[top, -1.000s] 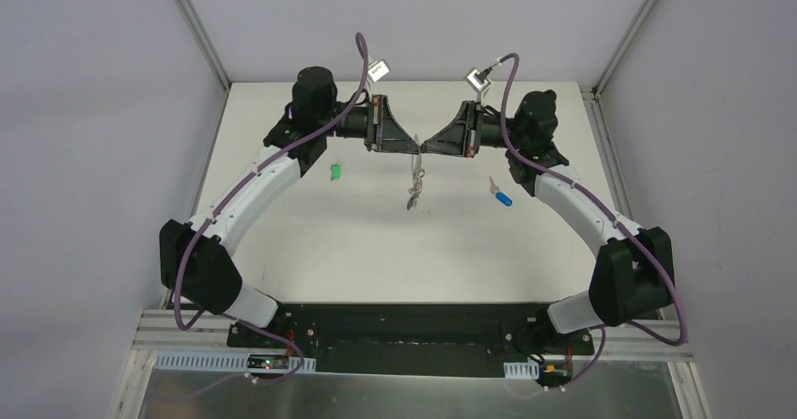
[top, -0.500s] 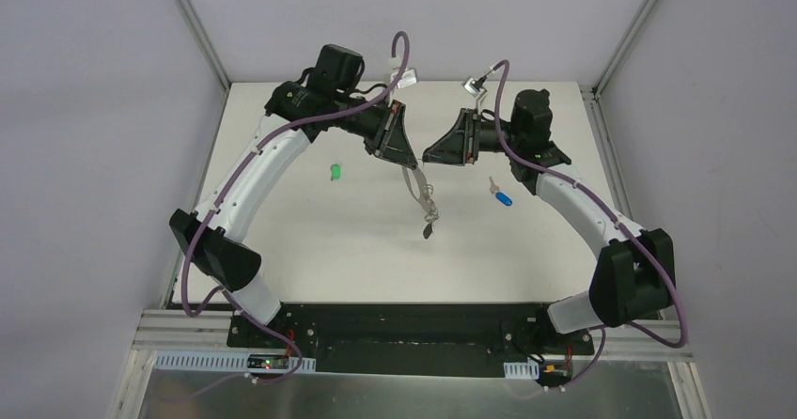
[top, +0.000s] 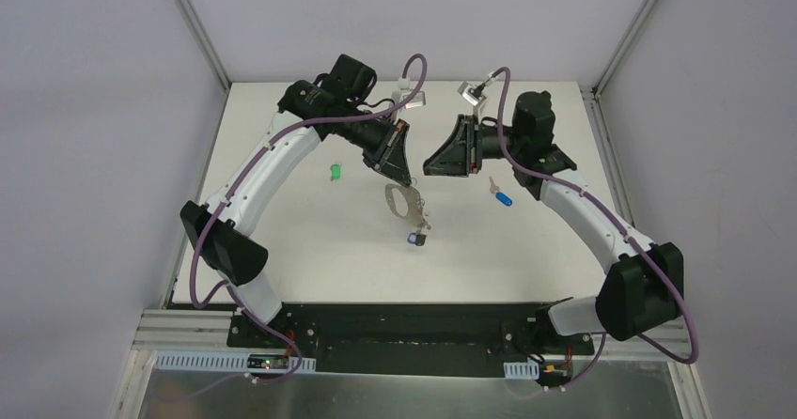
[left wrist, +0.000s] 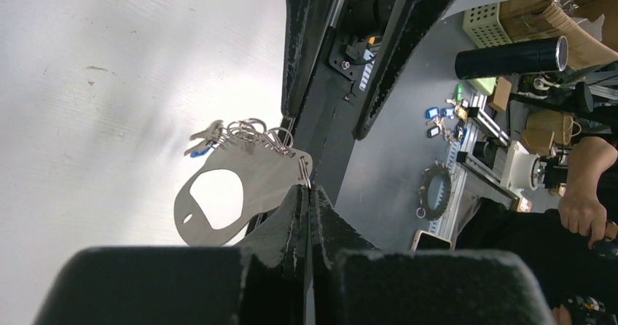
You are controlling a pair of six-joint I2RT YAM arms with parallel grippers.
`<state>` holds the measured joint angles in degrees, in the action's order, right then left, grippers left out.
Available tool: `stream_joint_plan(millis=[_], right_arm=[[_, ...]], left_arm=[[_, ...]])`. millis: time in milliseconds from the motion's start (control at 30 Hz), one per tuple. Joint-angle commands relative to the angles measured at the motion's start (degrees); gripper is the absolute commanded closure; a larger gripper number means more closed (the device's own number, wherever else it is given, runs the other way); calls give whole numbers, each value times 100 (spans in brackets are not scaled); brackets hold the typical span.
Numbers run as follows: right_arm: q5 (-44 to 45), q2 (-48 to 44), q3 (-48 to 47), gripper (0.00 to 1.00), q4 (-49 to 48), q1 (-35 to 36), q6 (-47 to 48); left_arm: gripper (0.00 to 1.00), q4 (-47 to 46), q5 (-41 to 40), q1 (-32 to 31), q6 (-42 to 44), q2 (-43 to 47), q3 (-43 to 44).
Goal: Put the keys on the keyring
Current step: Adjust the keyring.
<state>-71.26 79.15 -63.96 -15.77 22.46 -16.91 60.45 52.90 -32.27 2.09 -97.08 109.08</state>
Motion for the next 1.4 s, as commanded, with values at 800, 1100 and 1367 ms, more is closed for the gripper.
stream_joint_plan(millis=[800, 1100, 1367], right_arm=[[303, 170, -273, 100, 25, 425, 48], [769, 452, 127, 100, -2155, 94, -2141], [912, 567, 376, 100, -3132, -33, -2981]], left_arm=[[92, -338, 487, 20, 14, 143, 81], [57, -4872, 877, 721, -2839, 1283, -2037], [53, -6007, 879, 828, -3673, 1342, -2668]])
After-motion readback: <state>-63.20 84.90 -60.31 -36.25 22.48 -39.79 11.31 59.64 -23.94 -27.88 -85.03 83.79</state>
